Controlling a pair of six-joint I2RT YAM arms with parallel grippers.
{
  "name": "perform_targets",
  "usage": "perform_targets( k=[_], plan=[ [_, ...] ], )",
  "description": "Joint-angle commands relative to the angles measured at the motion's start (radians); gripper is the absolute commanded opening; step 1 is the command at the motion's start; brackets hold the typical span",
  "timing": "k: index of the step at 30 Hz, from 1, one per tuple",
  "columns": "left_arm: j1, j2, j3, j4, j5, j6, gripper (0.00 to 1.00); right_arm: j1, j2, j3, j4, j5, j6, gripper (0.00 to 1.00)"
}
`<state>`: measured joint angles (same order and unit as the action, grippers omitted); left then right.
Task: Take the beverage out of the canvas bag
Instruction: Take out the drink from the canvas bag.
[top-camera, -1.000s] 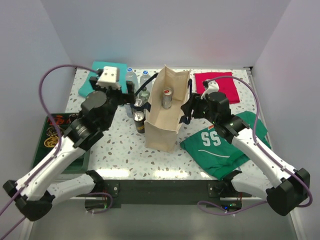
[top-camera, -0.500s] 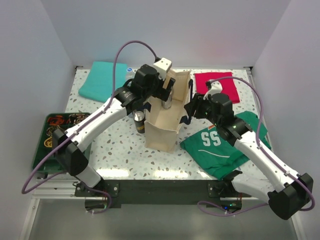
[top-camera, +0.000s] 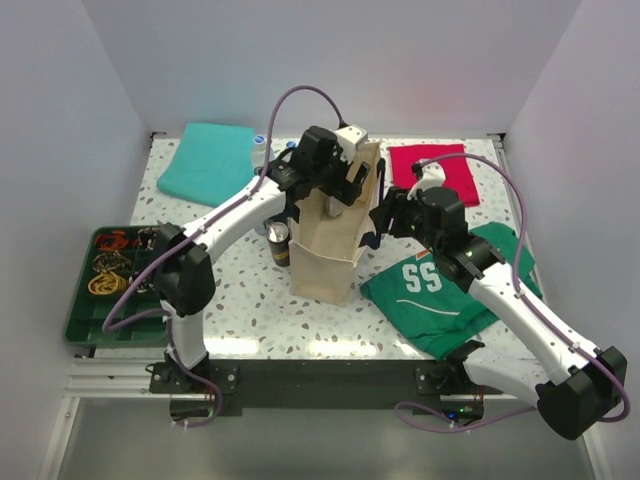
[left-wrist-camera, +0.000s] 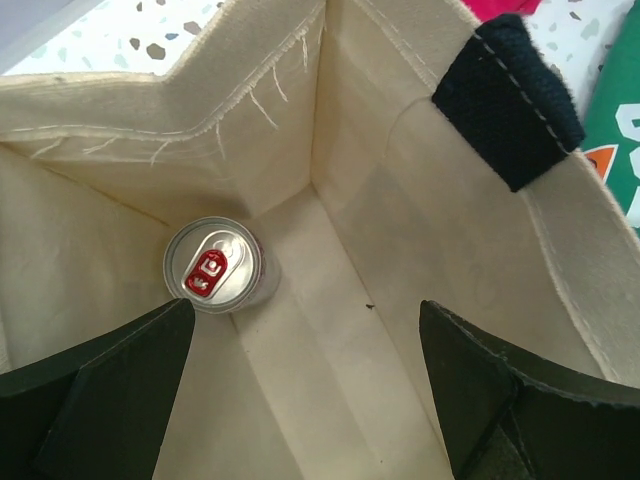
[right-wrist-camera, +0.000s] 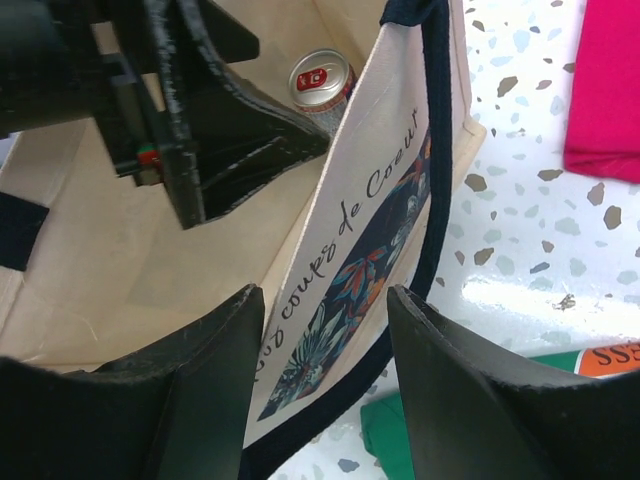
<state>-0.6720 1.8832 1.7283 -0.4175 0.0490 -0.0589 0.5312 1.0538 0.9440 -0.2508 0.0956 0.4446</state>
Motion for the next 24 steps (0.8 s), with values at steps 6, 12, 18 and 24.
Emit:
perform_targets(
  k=[6, 12, 18, 24],
  plan=[
    [0.037, 0.091, 0.137, -0.033, -0.027, -0.027, 1.0, 0.003, -0.006, 0.006, -0.005, 0.047, -0.026, 0.57],
    [0.037, 0.169, 0.209, -0.096, -0.09, -0.039, 1.0, 0.001, 0.006, 0.012, -0.005, 0.05, -0.029, 0.58],
    [0.037, 0.195, 0.22, -0.127, -0.135, -0.068, 1.0, 0.003, 0.012, 0.013, -0.016, 0.058, -0.032, 0.59],
    [0.035, 0.212, 0.229, -0.152, -0.146, -0.079, 1.0, 0.001, 0.014, 0.016, -0.021, 0.058, -0.035, 0.59]
  ],
)
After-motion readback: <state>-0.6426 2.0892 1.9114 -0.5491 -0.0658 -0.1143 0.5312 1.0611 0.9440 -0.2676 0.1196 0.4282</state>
